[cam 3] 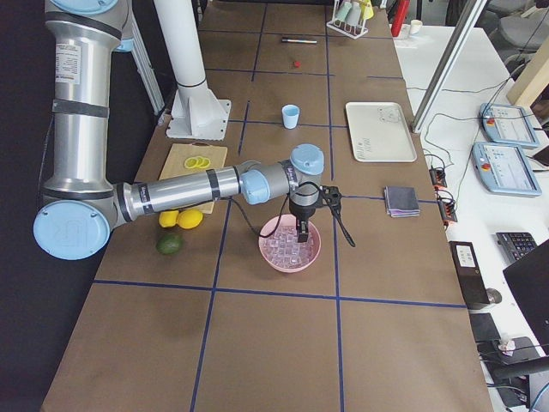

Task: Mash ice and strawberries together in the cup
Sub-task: 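Move the right gripper back over the pink ice bowl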

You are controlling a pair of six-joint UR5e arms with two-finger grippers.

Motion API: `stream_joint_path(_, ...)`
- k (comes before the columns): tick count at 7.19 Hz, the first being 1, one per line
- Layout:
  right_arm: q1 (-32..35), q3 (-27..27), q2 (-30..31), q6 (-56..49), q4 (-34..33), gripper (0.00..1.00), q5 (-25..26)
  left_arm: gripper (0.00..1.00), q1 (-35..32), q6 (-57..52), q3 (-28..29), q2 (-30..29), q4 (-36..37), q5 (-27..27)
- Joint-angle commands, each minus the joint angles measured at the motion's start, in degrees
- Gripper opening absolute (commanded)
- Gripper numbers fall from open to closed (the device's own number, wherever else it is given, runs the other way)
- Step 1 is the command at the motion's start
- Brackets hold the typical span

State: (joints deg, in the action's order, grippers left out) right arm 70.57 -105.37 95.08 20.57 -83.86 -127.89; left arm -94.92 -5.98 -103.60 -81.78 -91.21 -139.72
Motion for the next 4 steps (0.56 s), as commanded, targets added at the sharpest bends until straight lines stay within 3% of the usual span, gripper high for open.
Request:
stream_joint_path(1,-0.2,2.7,-0.4,-0.7,0.1,0.62,1.5,1.00,0.0,0.0,-0.5,0.0,0.1,0.1)
stream_joint_path(4,-2.2,3.2,-0.5,-1.0,0.0,0.62,1.7,1.00,0.0,0.0,-1.2,0.0,0.2,0.1)
